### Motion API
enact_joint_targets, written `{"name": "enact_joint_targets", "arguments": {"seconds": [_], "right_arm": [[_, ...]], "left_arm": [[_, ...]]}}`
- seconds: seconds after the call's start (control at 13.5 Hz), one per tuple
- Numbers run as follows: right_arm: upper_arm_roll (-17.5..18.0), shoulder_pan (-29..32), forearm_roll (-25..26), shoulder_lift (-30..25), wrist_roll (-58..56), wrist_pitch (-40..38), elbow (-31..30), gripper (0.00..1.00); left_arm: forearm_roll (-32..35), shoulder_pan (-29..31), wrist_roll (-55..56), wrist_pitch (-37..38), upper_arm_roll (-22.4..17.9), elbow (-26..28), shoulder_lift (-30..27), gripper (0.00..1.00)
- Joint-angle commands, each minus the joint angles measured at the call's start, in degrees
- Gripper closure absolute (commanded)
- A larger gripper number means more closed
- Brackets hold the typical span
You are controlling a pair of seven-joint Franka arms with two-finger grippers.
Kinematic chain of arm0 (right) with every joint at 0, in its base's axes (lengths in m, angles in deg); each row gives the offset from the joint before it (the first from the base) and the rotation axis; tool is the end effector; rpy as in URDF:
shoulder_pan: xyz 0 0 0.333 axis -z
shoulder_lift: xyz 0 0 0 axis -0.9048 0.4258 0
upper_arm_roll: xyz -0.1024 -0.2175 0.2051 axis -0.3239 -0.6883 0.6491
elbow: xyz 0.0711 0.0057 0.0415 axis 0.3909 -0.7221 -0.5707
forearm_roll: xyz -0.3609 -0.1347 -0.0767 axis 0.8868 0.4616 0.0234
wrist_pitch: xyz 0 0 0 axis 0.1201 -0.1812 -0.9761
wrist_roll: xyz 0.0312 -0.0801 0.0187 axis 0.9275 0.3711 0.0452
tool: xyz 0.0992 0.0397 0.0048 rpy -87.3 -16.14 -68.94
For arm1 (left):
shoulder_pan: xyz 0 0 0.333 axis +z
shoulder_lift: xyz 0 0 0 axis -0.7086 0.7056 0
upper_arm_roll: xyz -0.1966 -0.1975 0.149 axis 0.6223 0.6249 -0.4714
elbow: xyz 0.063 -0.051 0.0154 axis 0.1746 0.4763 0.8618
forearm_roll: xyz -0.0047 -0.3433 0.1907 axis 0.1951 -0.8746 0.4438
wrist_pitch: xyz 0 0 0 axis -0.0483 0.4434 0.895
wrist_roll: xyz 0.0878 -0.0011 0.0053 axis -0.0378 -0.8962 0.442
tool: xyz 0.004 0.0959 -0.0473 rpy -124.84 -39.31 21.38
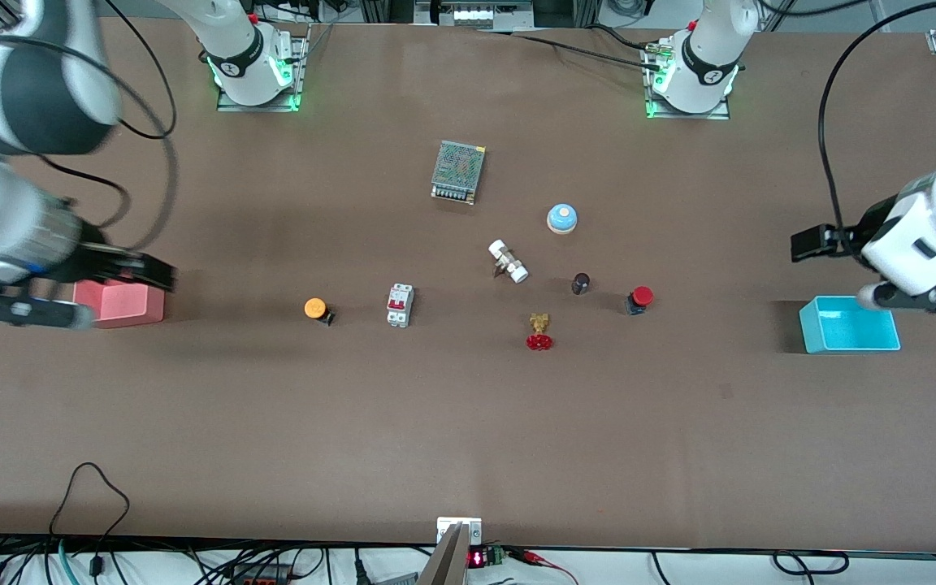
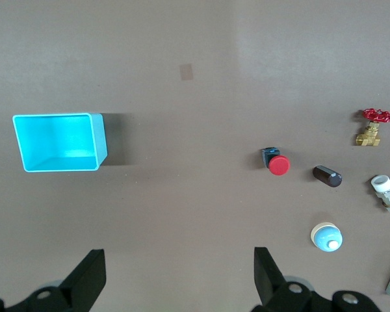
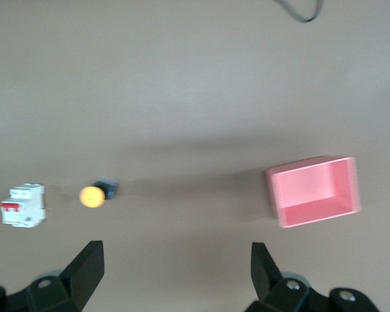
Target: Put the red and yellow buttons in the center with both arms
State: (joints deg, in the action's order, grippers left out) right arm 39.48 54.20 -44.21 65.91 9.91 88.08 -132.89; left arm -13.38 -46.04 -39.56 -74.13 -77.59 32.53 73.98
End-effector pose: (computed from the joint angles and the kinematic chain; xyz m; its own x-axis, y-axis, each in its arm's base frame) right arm 0.6420 0.0330 0.5514 0.9969 -0.0762 -0.0208 -0.0758 -0.9969 0.0208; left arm 0.6096 -0.0118 0.5537 0.9909 0.0080 -0.1341 0.0084 -1.0000 0.0024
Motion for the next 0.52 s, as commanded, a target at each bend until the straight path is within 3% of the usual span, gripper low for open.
{"name": "enact_joint_targets", "arguments": {"seconds": [0.0, 0.07, 0.3, 0.44], "right_arm": [[7.0, 13.0, -0.1, -3.7, -8.7, -1.2, -2.2, 0.0], [10.2, 16.4, -0.1, -4.6, -9.3, -1.3, -2.7, 0.0], [10.7, 16.0, 0.6, -8.4, -8.0, -5.9, -6.3, 0.0], [10.6, 16.6, 0.5, -9.3, -8.3, -5.6, -8.2, 0.0]], "left_arm": [[-1.8, -3.2, -1.5, -12.1, -5.1, 15.7, -11.0, 0.0], [-1.6, -3.2, -1.4, -14.6, -5.1, 18.4, -13.5, 0.0], [-0.2, -2.4, -1.4, -14.9, -1.7, 19.1, -16.5, 0.0], [0.0, -1.9, -1.5, -13.3, -1.5, 18.5, -16.3, 0.0]]}}
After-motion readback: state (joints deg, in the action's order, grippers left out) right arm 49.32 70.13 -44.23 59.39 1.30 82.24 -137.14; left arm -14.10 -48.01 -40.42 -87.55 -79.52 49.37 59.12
